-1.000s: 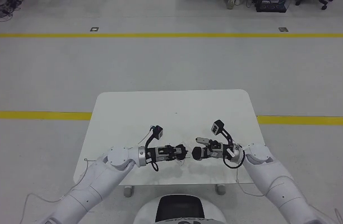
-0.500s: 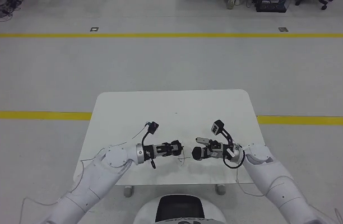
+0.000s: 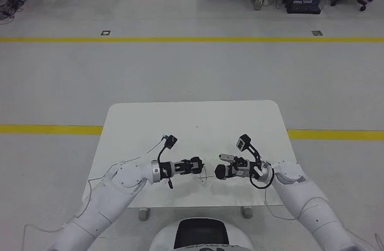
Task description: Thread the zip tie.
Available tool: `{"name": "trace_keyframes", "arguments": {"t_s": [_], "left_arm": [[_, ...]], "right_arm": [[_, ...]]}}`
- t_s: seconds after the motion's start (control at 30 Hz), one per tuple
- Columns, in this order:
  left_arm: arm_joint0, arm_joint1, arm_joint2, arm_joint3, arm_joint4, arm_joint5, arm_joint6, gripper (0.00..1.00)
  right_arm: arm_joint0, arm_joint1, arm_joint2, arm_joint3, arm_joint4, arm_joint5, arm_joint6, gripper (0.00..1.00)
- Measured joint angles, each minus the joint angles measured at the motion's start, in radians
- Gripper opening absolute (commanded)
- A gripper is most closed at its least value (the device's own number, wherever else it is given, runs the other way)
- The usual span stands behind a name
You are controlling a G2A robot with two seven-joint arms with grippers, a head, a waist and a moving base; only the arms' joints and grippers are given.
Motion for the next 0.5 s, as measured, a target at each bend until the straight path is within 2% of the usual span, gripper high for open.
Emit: {"name": "trace_keyframes", "arguments": {"t_s": [0.1, 0.2, 0.33, 0.5], "left_arm": [[0.005, 0.004, -0.035, -0.004, -0.031, 0.000, 0.020, 0.00], [0.021, 0.009, -0.082, -0.020, -0.057, 0.000, 0.013, 0.00], [0.038, 0.014, -0.147, -0.024, -0.070, 0.000, -0.020, 0.00], [0.049, 0.014, -0.206, -0.016, -0.098, 0.000, -0.075, 0.00]], "right_arm": [[0.000, 0.000, 0.000, 0.000, 0.000, 0.000, 0.000, 1.00], [0.000, 0.000, 0.000, 0.000, 0.000, 0.000, 0.000, 1.00], [0.000, 0.000, 0.000, 0.000, 0.000, 0.000, 0.000, 1.00], [0.000, 0.000, 0.000, 0.000, 0.000, 0.000, 0.000, 1.00]]}}
